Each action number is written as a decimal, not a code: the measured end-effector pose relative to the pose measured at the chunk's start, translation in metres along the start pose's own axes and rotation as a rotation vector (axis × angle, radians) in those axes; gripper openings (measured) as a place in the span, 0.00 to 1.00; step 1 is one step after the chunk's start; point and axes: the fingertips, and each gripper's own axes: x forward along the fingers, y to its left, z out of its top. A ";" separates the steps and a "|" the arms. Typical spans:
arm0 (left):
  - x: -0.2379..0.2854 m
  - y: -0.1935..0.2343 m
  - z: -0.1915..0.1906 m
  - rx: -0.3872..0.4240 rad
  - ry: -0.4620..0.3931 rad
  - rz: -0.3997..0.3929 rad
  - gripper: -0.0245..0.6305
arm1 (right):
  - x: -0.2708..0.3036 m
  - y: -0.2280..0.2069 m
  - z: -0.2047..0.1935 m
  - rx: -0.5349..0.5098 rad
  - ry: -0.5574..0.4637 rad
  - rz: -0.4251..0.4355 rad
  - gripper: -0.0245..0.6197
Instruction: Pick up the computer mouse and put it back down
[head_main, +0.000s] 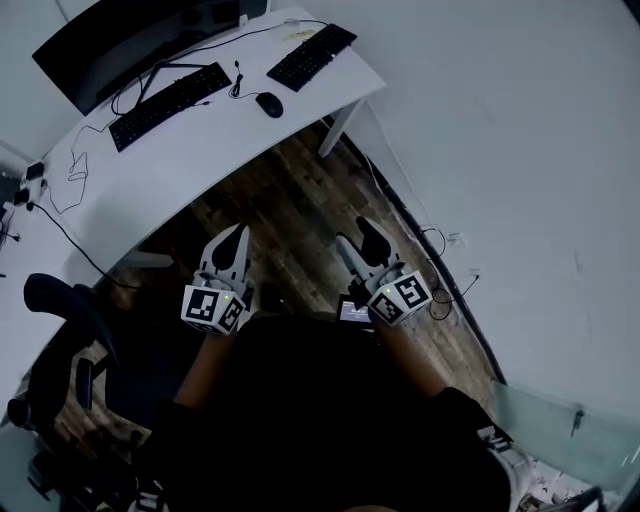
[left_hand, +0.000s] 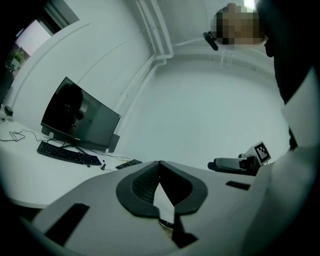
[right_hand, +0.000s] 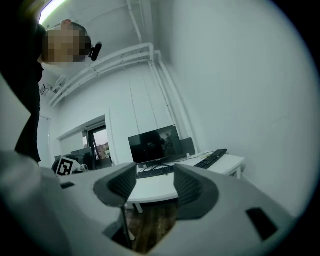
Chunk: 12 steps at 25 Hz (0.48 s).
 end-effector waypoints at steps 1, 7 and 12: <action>0.005 0.010 0.001 -0.005 0.001 0.008 0.03 | 0.011 -0.001 0.001 -0.007 0.000 0.009 0.40; 0.038 0.054 0.012 -0.031 -0.002 0.052 0.03 | 0.066 -0.019 0.004 -0.010 0.003 0.042 0.40; 0.070 0.084 0.019 -0.026 -0.007 0.083 0.03 | 0.112 -0.042 0.009 -0.022 -0.012 0.074 0.40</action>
